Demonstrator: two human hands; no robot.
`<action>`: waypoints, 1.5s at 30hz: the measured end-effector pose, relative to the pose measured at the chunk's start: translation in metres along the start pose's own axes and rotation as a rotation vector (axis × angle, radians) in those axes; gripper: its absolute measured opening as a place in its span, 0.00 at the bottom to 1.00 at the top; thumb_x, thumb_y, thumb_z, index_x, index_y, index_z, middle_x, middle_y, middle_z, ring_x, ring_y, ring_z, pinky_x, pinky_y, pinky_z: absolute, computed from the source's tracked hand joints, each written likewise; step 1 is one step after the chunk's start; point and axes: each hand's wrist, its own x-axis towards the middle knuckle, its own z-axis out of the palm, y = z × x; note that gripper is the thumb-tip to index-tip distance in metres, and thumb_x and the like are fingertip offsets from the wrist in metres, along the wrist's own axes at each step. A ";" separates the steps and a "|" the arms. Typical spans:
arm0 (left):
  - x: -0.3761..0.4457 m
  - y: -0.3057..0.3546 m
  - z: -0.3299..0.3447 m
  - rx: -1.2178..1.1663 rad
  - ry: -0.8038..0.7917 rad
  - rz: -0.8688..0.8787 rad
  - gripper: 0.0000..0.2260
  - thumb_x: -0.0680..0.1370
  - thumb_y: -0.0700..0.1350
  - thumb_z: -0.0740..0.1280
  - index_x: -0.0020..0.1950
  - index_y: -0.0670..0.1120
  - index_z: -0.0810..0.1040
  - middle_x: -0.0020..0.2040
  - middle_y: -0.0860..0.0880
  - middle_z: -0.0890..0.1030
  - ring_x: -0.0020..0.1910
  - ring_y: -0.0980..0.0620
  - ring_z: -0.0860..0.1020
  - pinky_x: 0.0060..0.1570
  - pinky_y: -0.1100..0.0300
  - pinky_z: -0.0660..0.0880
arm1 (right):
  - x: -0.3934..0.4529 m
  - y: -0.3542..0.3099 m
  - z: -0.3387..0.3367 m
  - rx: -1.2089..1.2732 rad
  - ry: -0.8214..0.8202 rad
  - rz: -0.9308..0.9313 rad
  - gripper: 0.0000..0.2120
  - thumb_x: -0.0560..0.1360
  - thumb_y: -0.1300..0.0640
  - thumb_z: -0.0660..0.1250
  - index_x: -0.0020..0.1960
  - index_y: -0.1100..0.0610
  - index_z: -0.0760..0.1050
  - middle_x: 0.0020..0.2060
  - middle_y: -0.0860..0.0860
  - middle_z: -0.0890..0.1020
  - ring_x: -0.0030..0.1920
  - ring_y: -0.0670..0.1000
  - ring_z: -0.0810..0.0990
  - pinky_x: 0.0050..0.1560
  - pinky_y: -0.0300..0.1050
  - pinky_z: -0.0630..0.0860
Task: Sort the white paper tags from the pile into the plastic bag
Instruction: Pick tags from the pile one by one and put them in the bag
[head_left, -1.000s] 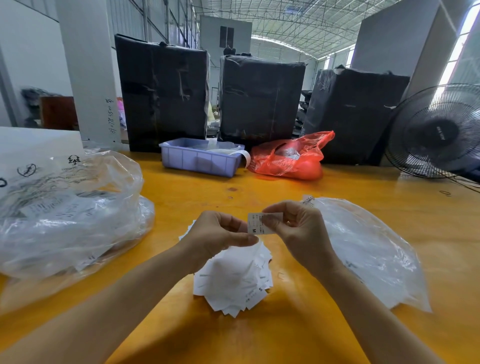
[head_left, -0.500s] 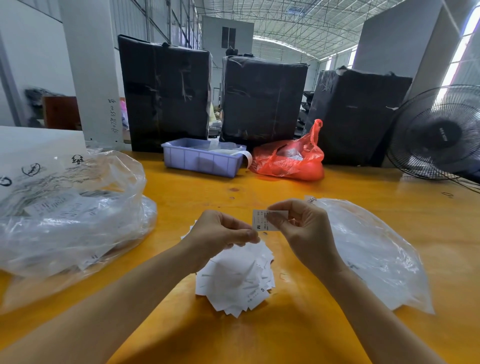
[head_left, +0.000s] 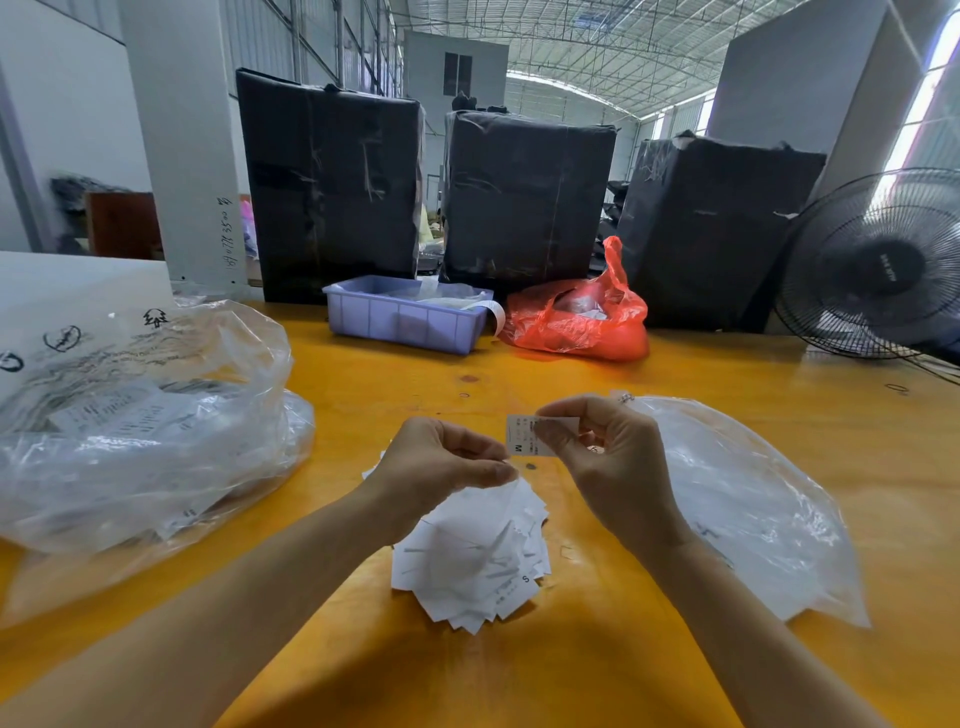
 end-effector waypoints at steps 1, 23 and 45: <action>0.000 0.000 0.000 0.002 0.000 0.003 0.10 0.65 0.34 0.77 0.45 0.38 0.83 0.39 0.46 0.85 0.35 0.57 0.82 0.37 0.69 0.77 | 0.000 0.001 0.000 -0.017 -0.011 -0.012 0.11 0.71 0.62 0.72 0.40 0.46 0.79 0.36 0.38 0.80 0.41 0.39 0.80 0.39 0.33 0.75; -0.003 0.004 0.001 -0.047 -0.001 0.031 0.09 0.66 0.32 0.76 0.43 0.41 0.81 0.37 0.49 0.85 0.35 0.56 0.83 0.35 0.69 0.76 | 0.000 0.001 -0.001 -0.014 -0.007 -0.012 0.11 0.71 0.62 0.73 0.41 0.46 0.78 0.38 0.39 0.81 0.43 0.42 0.81 0.41 0.38 0.78; -0.003 0.001 0.004 -0.078 -0.027 0.033 0.11 0.65 0.30 0.75 0.45 0.37 0.80 0.37 0.46 0.84 0.34 0.54 0.83 0.35 0.68 0.76 | -0.001 0.002 0.001 -0.073 0.017 -0.070 0.08 0.71 0.62 0.73 0.42 0.49 0.79 0.37 0.36 0.79 0.43 0.41 0.80 0.41 0.33 0.75</action>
